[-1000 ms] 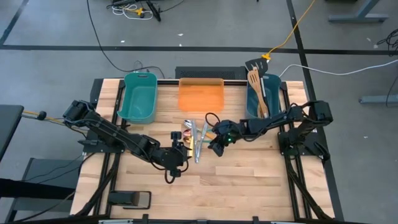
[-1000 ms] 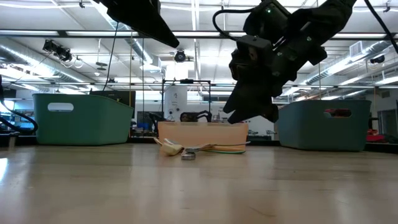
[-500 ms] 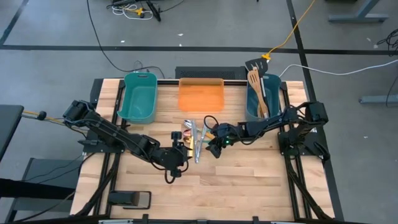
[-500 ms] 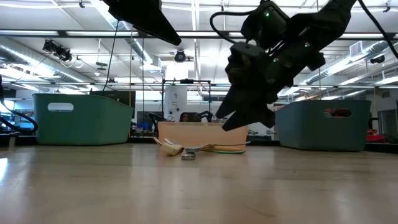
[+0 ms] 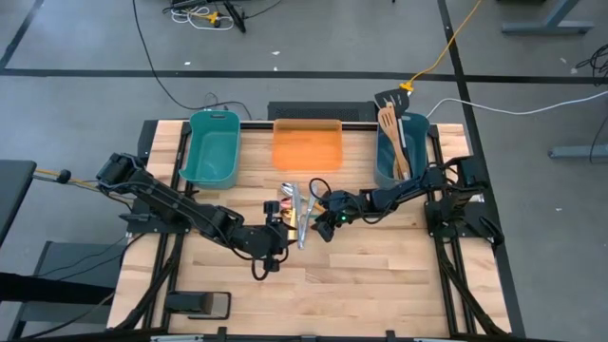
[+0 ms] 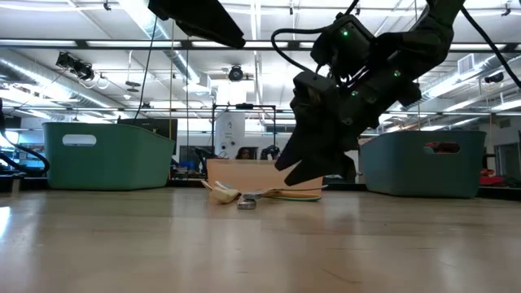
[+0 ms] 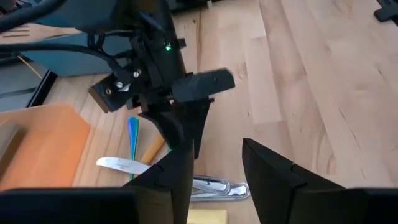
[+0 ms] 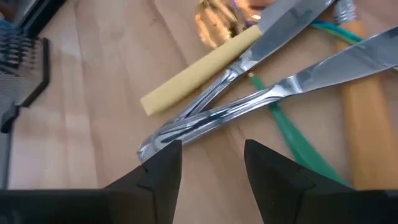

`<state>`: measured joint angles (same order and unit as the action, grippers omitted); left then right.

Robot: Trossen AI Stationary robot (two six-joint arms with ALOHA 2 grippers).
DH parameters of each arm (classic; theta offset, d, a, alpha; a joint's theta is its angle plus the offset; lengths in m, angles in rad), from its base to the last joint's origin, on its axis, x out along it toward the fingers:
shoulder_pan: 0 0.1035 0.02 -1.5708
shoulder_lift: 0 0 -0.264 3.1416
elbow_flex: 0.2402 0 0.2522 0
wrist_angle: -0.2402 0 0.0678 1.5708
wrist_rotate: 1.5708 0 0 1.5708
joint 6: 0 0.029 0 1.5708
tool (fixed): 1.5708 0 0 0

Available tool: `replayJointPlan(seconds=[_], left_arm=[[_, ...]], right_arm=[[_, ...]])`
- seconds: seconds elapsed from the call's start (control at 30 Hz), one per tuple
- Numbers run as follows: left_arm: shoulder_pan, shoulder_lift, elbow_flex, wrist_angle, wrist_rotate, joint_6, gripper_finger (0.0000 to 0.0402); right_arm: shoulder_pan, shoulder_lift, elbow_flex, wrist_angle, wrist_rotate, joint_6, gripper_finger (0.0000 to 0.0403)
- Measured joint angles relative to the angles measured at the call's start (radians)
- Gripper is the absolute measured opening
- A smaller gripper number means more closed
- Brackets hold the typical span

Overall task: Pick & Place Kitchen Items
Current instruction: Put the right silver knife into the orange bin

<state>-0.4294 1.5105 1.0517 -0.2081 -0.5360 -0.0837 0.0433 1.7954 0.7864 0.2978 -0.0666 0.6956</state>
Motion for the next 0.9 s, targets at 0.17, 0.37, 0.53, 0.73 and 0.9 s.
replayJointPlan(seconds=[0.17,0.37,0.53,0.73,0.9], left_arm=[[0.000,0.000,0.000,0.025,0.000,0.000,0.0142],[0.000,0.000,0.000,0.024,0.000,0.000,0.0142],[0.000,0.000,0.000,0.024,0.000,0.000,0.0142],[0.000,0.000,0.000,0.024,0.000,0.000,0.0142],[0.000,0.000,0.000,0.024,0.000,0.000,0.0142]], right_arm=[[0.000,0.000,0.000,0.000,0.007,0.000,0.0183],[0.000,-0.003,0.000,0.023,0.007,0.028,0.0183],[0.000,-0.003,0.000,-0.021,0.050,0.084,0.0183],[-0.001,-0.009,0.033,-0.035,-0.037,0.070,0.0183],[0.008,-0.011,0.191,-0.297,-0.075,-0.011,0.0180]])
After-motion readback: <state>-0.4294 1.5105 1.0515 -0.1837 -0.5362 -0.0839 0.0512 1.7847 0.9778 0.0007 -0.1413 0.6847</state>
